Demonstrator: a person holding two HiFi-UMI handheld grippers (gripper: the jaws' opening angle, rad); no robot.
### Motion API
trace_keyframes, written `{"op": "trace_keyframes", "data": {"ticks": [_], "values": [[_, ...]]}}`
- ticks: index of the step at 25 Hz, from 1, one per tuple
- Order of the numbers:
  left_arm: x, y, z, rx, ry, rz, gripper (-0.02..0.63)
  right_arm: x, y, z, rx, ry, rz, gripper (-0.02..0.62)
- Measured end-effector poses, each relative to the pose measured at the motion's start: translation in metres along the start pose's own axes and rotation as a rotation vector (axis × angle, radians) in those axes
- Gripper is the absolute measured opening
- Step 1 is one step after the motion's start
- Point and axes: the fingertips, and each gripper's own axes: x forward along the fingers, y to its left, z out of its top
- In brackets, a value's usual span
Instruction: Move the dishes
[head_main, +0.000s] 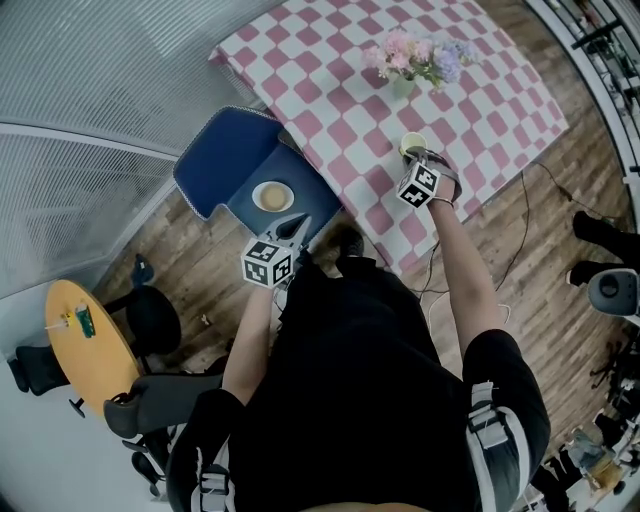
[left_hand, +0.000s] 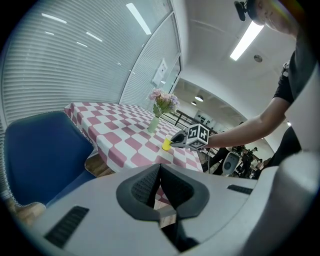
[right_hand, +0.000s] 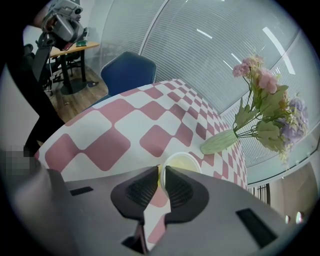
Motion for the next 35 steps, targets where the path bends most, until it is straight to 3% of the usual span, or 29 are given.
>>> {"op": "trace_keyframes", "data": {"ticks": [6,12,21,29,31,35], "values": [[0.003,0.0,0.002,0.004,-0.003,0.004,0.021,0.0,-0.003,0.0,-0.001,-0.019,-0.011,0.109],[0.006,0.0,0.002,0.01,0.002,-0.013,0.021,-0.016,-0.014,0.005,0.01,-0.069,-0.079,0.169],[-0.003,0.008,0.001,0.025,0.006,-0.039,0.021,-0.036,-0.014,0.014,0.022,-0.103,-0.133,0.181],[-0.036,0.035,-0.009,0.015,0.003,-0.042,0.021,-0.054,-0.004,0.043,0.002,-0.131,-0.168,0.15],[-0.048,0.045,-0.011,0.01,0.002,-0.038,0.021,-0.057,0.001,0.057,-0.012,-0.146,-0.176,0.03],[-0.072,0.067,-0.015,0.002,-0.004,-0.024,0.021,-0.057,0.016,0.083,-0.023,-0.161,-0.169,0.017]]}}
